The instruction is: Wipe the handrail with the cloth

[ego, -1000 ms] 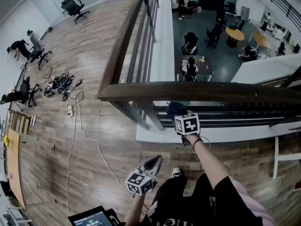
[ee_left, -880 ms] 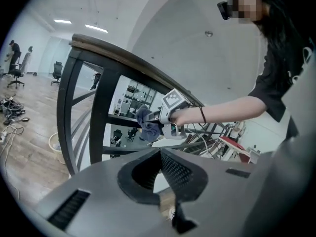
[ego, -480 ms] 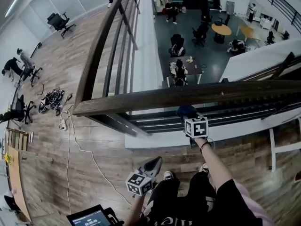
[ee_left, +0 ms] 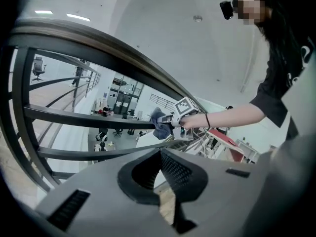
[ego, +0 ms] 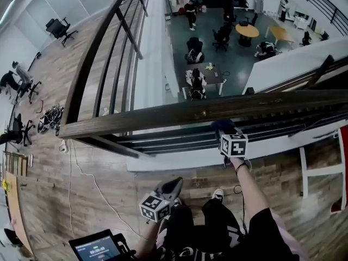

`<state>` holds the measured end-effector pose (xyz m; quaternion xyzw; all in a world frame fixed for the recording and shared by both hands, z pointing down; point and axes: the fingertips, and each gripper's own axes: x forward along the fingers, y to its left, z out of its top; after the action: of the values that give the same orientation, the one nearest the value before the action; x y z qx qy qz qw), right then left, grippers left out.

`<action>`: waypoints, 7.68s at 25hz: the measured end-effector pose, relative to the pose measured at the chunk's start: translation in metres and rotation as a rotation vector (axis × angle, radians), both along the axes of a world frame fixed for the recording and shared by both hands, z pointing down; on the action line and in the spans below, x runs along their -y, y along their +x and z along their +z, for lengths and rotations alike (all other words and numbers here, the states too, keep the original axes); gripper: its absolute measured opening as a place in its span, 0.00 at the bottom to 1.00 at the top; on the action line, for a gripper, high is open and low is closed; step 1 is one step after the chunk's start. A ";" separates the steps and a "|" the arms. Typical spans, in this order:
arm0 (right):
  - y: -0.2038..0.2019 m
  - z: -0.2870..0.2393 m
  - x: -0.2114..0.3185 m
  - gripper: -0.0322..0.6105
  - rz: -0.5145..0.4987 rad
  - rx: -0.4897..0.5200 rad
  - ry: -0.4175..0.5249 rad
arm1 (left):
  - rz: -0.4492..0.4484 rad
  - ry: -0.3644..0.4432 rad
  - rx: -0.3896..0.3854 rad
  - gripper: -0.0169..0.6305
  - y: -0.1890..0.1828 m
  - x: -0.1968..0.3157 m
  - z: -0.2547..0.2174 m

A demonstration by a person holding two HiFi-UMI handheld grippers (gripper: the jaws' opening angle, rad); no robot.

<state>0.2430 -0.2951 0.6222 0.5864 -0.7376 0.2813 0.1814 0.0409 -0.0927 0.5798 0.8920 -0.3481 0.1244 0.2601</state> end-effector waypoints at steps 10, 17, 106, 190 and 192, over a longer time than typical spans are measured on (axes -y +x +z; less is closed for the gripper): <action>0.180 -0.004 -0.009 0.21 0.095 -0.040 0.015 | 0.036 -0.028 -0.027 0.03 0.112 -0.004 -0.008; 0.297 0.001 -0.016 0.21 0.201 -0.085 0.011 | 0.035 -0.023 -0.004 0.03 0.142 0.003 -0.003; -0.328 0.202 0.019 0.21 -0.269 -0.205 -0.133 | -0.178 -0.090 0.023 0.03 -0.300 -0.062 0.162; -0.122 -0.046 -0.304 0.21 0.123 0.178 0.030 | 0.054 0.099 -0.069 0.03 -0.120 -0.130 -0.021; -0.130 -0.049 -0.319 0.21 0.117 0.169 0.027 | 0.051 0.101 -0.073 0.03 -0.123 -0.138 -0.023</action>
<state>0.1126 0.0239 0.5731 0.6049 -0.7187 0.3298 0.0937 -0.0823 0.0458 0.5566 0.9166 -0.3212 0.0808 0.2238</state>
